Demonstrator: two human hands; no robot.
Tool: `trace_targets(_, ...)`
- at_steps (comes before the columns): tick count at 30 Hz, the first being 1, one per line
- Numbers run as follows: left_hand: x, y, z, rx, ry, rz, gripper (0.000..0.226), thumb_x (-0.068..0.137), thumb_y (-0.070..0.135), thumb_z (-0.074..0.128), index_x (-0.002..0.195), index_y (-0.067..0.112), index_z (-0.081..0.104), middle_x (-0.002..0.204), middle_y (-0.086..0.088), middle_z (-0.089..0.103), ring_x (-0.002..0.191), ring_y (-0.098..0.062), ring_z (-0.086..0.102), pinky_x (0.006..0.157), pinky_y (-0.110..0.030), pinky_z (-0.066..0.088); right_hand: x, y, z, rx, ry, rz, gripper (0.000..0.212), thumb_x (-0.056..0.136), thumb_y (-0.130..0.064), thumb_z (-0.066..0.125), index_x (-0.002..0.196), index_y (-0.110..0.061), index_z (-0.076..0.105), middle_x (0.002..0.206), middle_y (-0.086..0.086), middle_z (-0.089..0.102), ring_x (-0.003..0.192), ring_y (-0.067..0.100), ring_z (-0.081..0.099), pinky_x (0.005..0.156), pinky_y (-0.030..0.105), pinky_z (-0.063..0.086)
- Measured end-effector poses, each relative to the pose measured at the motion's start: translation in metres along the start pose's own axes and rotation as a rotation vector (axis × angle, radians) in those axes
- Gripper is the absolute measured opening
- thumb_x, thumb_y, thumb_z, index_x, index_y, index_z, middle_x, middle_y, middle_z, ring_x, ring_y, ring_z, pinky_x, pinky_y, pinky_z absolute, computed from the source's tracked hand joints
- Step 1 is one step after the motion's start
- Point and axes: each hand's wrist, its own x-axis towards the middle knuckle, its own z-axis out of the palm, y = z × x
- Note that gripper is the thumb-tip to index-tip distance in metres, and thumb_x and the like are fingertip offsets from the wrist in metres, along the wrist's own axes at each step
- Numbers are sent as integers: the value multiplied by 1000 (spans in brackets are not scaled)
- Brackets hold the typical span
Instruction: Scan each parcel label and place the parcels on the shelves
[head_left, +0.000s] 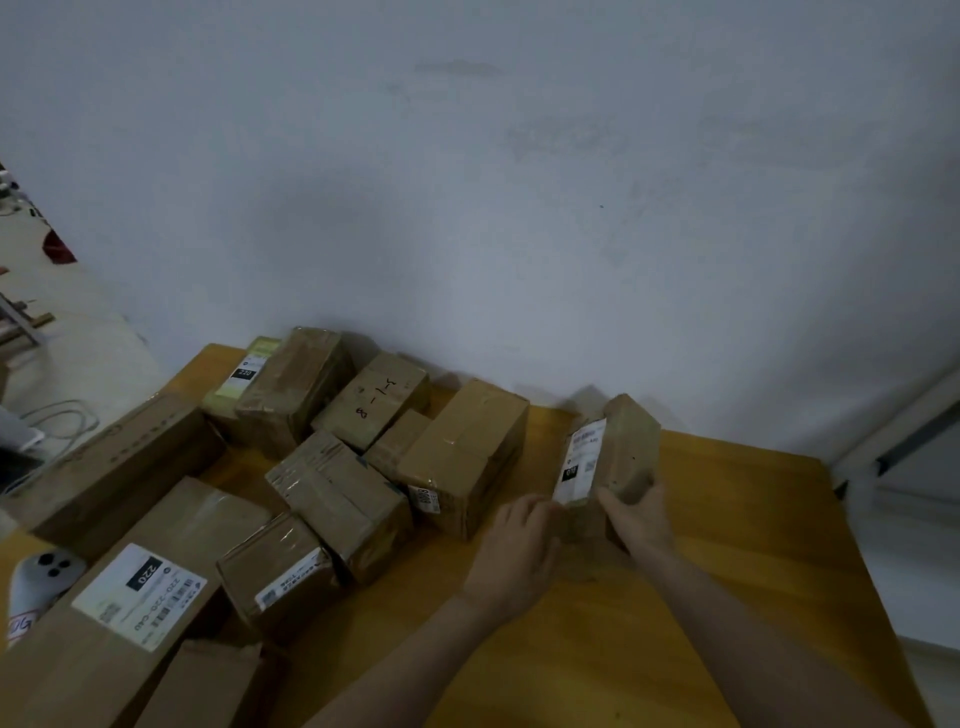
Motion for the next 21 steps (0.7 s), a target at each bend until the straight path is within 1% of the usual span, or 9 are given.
trace_targets(4,-9,13,-3,44,23,0,45,101,46,37,141,26,39,147,7,34,136,-10,31,107,-24,34,-25,22,-50,206,-82,71,77,85,-33,70,147,-22,25,140,12,45,122,36,50,91,52,49)
trace_targets(7,-19,33,-6,-53,23,-71,52,98,54,38,143,27,37,147,9,33,135,-7,33,102,-17,31,-54,41,-92,367,-197,117,61,85,-38,65,137,-29,36,121,10,58,102,35,61,74,48,55)
trace_targets(9,-28,52,-9,-93,-7,-85,58,96,59,37,145,30,33,150,11,29,135,-8,33,100,-18,32,-74,50,-119,463,-255,114,56,81,-37,65,131,-29,42,114,10,64,97,35,65,73,47,56)
trace_targets(11,-42,71,-9,-54,-48,-58,64,93,66,33,148,34,27,153,14,23,134,-10,35,104,-24,36,-93,57,-142,553,-309,100,68,70,-38,73,130,-28,44,116,15,65,99,38,65,77,48,55)
trace_targets(13,-57,91,-5,-80,-68,-39,69,89,73,31,148,37,24,153,18,21,135,-6,32,105,-26,38,-110,62,-162,550,-332,52,98,44,-47,90,129,-25,46,118,17,64,104,40,62,88,53,51)
trace_targets(14,-64,96,-2,-145,-85,-58,70,87,75,32,146,40,23,152,20,21,134,-2,31,104,-26,39,-114,64,-167,520,-319,18,105,38,-47,93,128,-21,47,119,18,63,108,41,60,93,53,48)
trace_targets(17,-87,117,9,-419,-196,-183,78,78,83,41,143,46,19,149,22,31,130,-2,41,105,-29,42,-137,71,-188,476,-264,-56,75,68,-24,83,131,-7,47,128,25,56,115,42,54,89,45,47)
trace_targets(19,-103,128,16,-637,-282,-258,83,73,84,49,141,53,14,143,19,40,124,-5,51,102,-35,48,-148,85,-201,453,-324,-19,98,48,-31,88,135,-15,46,122,19,60,110,41,57,91,50,47)
trace_targets(21,-117,138,20,-845,-363,-343,86,69,78,59,137,57,10,137,12,47,119,-10,57,98,-38,52,-162,96,-209,500,-429,33,93,47,-34,88,129,-29,45,116,12,62,104,38,60,85,49,50)
